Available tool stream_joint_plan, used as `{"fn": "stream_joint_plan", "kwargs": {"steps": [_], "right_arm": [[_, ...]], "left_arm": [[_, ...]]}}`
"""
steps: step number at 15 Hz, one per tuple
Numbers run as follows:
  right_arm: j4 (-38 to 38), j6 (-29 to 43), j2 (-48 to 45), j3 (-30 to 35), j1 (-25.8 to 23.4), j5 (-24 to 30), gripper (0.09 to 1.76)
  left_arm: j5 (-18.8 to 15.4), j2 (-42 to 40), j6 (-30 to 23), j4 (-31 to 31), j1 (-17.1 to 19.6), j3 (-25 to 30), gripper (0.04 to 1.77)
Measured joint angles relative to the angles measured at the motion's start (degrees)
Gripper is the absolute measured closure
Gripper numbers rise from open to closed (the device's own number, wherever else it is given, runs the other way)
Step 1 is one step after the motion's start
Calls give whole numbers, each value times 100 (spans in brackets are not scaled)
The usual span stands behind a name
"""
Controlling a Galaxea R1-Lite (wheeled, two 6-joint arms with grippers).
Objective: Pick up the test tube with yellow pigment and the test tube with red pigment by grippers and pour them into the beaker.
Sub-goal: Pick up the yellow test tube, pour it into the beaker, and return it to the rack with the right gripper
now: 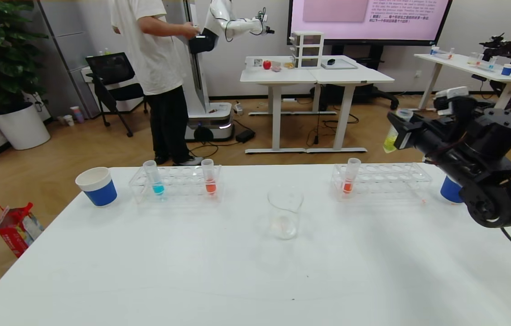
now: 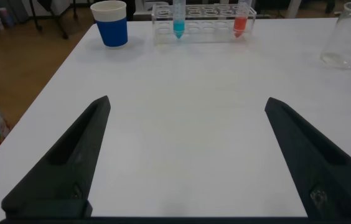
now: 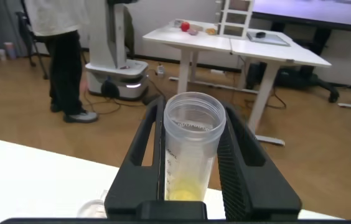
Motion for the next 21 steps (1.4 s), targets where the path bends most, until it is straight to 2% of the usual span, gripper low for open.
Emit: {"fn": "stream_joint_plan", "kwargs": {"steps": [3,9,11,16,21], "right_arm": [[95,-416,-105,-394,719,54,135],[-558,-2108,319,-584,1712,935,135],[-586,-2772,474,-568,1852,1158,135],[-667,-4094,734,-532,1946,2280,135],[-1047,-4634,970,-319,1898,2766,135]], "left_arm": [[0,0,-5,0,0,0,8],[0,0,-5,1,0,0,8],[0,0,-5,1,0,0,8],[0,0,-5,0,0,0,8],[0,0,-5,0,0,0,8]]}}
